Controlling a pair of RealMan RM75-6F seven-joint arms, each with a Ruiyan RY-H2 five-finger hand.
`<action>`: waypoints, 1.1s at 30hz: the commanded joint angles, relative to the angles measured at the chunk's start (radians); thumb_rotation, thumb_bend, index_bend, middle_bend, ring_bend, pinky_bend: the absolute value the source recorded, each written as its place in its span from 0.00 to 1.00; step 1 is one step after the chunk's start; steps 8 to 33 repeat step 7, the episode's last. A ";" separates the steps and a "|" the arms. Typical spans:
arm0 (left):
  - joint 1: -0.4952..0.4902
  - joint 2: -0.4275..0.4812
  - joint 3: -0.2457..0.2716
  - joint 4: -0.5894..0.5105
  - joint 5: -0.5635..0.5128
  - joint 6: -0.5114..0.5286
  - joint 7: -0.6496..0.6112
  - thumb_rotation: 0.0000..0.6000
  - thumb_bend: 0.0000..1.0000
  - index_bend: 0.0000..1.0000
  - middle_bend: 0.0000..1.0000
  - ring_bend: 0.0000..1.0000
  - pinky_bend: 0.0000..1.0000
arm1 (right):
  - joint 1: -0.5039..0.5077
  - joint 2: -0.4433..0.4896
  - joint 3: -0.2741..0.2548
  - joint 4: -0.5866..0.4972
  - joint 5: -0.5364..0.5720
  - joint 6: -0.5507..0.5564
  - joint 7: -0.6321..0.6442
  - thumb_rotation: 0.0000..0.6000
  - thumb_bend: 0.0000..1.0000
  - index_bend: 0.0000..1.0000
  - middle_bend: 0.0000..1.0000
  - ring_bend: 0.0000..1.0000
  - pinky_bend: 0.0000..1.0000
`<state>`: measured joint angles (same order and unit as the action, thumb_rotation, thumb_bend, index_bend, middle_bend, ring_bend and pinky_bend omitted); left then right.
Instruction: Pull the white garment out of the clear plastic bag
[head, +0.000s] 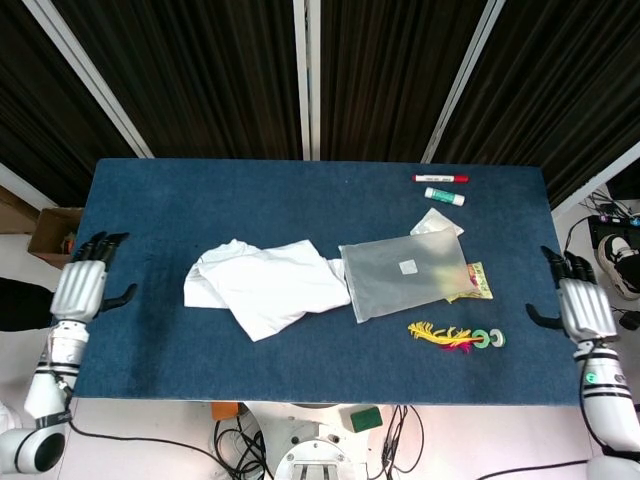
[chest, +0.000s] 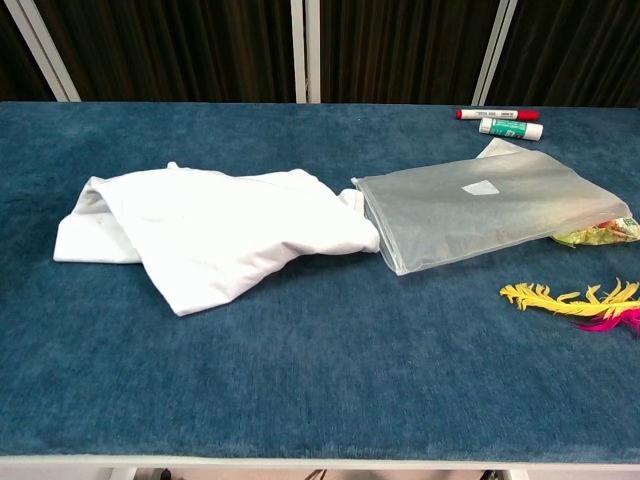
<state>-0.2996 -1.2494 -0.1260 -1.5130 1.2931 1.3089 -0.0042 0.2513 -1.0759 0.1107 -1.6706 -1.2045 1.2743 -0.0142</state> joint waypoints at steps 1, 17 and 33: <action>0.066 0.091 0.023 -0.087 0.007 0.068 0.028 1.00 0.26 0.15 0.14 0.06 0.14 | -0.091 0.081 -0.027 -0.020 -0.107 0.108 0.112 1.00 0.32 0.08 0.19 0.03 0.08; 0.156 0.181 0.084 -0.213 0.082 0.165 0.023 1.00 0.26 0.15 0.15 0.05 0.14 | -0.168 0.117 -0.073 -0.006 -0.211 0.196 0.216 1.00 0.32 0.10 0.19 0.03 0.09; 0.156 0.181 0.084 -0.213 0.082 0.165 0.023 1.00 0.26 0.15 0.15 0.05 0.14 | -0.168 0.117 -0.073 -0.006 -0.211 0.196 0.216 1.00 0.32 0.10 0.19 0.03 0.09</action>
